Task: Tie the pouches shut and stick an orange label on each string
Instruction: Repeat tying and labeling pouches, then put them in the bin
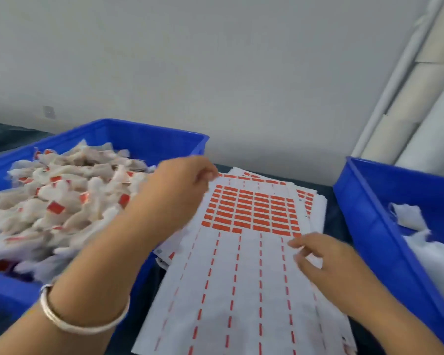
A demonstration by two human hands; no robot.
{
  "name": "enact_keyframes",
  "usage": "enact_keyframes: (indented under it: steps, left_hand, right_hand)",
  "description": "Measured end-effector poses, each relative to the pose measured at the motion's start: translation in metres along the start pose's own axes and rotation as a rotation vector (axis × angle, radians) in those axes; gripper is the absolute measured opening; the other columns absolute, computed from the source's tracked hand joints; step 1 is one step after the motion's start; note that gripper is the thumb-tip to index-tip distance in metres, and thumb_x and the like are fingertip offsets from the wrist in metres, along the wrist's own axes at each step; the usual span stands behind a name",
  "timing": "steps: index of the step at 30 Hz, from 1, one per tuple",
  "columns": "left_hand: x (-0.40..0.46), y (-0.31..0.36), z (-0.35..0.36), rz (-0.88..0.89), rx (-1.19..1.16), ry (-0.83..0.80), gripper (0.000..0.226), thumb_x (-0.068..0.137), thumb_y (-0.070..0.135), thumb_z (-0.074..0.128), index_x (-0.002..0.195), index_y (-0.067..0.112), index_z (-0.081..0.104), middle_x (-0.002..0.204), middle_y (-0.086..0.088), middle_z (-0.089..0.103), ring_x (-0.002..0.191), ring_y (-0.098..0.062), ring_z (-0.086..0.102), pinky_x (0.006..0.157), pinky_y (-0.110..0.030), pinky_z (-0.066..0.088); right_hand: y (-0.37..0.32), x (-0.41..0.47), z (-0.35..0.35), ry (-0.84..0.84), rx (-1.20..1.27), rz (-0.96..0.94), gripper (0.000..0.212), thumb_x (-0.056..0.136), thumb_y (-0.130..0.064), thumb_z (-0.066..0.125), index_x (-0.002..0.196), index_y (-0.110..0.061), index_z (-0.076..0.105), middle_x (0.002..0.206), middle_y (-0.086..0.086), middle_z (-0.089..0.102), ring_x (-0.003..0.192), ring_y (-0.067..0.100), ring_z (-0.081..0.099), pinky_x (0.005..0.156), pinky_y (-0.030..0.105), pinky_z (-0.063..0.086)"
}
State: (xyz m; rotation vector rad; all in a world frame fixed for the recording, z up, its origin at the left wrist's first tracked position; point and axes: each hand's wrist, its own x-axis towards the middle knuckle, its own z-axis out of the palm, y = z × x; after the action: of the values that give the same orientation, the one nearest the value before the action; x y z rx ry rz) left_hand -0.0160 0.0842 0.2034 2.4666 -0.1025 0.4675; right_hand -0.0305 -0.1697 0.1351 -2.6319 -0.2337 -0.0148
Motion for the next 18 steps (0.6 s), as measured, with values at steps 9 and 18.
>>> enact_keyframes:
  steps: [9, 18]
  left_hand:
    - [-0.013, 0.023, 0.179, 0.09, 0.068, -0.563, 0.031, 0.094, 0.032, 0.053, 0.124, 0.037, 0.053, 0.133, 0.012, 0.052, 0.116, -0.012, 0.054, 0.097, -0.028, 0.043]
    - [-0.013, 0.0, 0.257, 0.261, 0.243, -0.532, 0.06, 0.09, 0.062, 0.028, 0.145, 0.038, 0.021, 0.156, 0.014, 0.008, 0.144, -0.011, 0.002, 0.111, -0.041, -0.009]
  right_hand:
    - [0.146, -0.011, -0.124, 0.206, -0.12, 0.529, 0.026, 0.092, 0.0, 0.048, 0.102, -0.01, 0.07, 0.118, 0.009, 0.066, 0.101, 0.024, 0.059, 0.081, 0.036, 0.045]
    - [0.206, 0.003, -0.11, 0.012, -0.273, 0.541, 0.024, 0.087, -0.025, 0.067, 0.112, -0.024, 0.066, 0.119, 0.002, 0.062, 0.099, 0.017, 0.056, 0.081, 0.027, 0.045]
